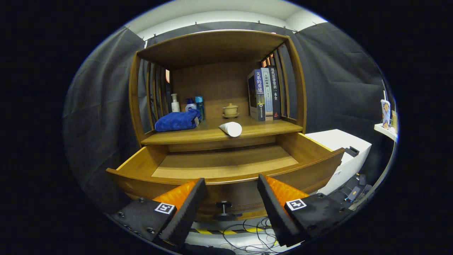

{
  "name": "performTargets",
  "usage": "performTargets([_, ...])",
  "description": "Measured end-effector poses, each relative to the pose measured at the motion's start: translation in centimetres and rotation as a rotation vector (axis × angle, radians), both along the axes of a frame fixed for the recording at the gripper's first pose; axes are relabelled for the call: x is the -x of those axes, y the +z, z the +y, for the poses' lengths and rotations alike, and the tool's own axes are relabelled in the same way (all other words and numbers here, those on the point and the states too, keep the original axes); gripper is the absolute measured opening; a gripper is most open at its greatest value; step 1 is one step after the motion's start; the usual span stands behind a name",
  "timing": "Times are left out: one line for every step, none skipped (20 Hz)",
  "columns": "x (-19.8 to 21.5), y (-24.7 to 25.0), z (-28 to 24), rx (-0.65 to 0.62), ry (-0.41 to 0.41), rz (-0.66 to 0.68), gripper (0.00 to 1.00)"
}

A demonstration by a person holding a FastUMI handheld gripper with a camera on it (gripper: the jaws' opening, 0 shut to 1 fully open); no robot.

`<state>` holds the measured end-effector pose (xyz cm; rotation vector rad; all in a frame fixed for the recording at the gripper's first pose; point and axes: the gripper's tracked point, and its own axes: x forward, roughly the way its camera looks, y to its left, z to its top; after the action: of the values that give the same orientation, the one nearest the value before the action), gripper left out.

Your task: Pull open the drawer, take out the items inside it, and place them on the countertop above the cabinet.

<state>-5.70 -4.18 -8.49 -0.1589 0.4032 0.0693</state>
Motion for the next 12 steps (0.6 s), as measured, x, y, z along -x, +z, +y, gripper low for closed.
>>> performTargets([-0.8, 0.1, -0.1, 0.004, 0.002, -0.003, 0.98])
performTargets([-1.6, 0.0, 0.1, 0.012, 0.002, -0.008, 0.98])
performTargets([-2.5, 0.0, 0.3, 0.022, 0.002, -0.013, 0.98])
performTargets([-3.6, 0.2, 0.5, 0.024, 0.003, -0.029, 0.99])
performTargets([-4.6, 0.0, 0.8, 0.032, 0.003, -0.027, 0.99])
performTargets([-4.9, -0.1, 0.8, 0.053, 0.008, -0.015, 0.99])
performTargets([-6.1, -0.1, 1.0, 0.071, 0.014, -0.029, 0.98])
performTargets([-6.7, -0.2, 1.1, 0.097, 0.018, -0.030, 0.98])
performTargets([-7.4, -0.2, 1.2, 0.110, 0.020, -0.033, 0.98])
performTargets([-8.0, -0.2, 1.2, 0.115, 0.020, -0.036, 0.98])
performTargets([-8.5, -0.3, 1.3, 0.114, 0.019, -0.035, 0.97])
performTargets([-9.2, -0.5, 1.3, 0.112, 0.021, -0.034, 0.97])
